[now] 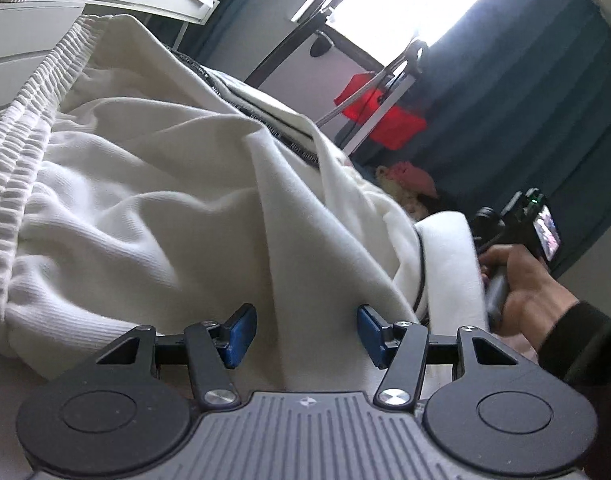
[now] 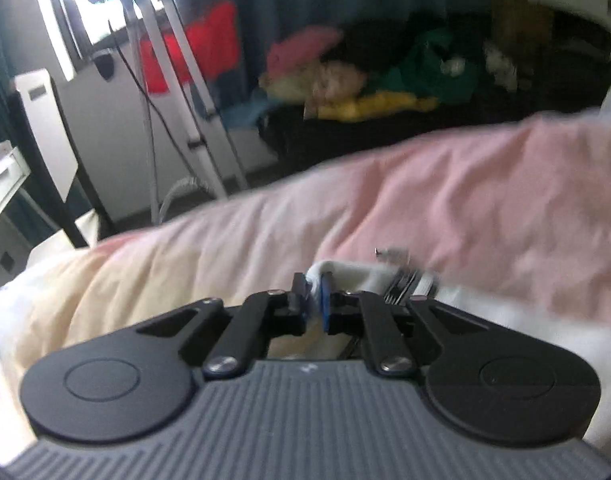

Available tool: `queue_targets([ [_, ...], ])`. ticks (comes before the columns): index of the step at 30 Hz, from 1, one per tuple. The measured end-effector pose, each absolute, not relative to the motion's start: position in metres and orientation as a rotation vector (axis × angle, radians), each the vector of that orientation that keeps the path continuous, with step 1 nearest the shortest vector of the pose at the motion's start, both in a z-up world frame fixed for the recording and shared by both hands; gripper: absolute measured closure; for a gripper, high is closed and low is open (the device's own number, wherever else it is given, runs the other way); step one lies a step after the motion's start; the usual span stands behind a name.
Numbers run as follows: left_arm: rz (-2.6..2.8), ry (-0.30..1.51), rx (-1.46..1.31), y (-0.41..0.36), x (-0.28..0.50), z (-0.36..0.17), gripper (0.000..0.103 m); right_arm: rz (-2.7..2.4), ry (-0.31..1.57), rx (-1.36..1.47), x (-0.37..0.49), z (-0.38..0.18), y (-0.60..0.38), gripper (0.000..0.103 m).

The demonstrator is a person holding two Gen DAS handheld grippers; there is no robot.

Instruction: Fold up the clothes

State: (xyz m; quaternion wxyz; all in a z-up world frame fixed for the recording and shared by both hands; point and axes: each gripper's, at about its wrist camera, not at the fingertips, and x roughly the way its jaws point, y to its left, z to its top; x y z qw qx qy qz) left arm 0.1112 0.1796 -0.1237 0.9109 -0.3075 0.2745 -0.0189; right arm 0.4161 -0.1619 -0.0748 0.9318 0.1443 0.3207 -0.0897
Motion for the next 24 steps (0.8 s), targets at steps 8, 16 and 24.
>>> queue_targets([
  [8, -0.095, 0.491, -0.610, 0.166, 0.084, -0.111, 0.046, -0.188, 0.330, 0.402, 0.315, 0.022, -0.255, 0.095],
  [16, -0.141, 0.500, -0.571, 0.143, 0.060, -0.099, 0.046, -0.285, 0.032, 0.572, 0.155, 0.049, -0.402, 0.095],
  [24, -0.176, 0.515, -0.405, 0.109, 0.042, -0.089, 0.046, -0.508, 0.508, 0.815, 0.036, -0.085, -0.519, 0.094],
])
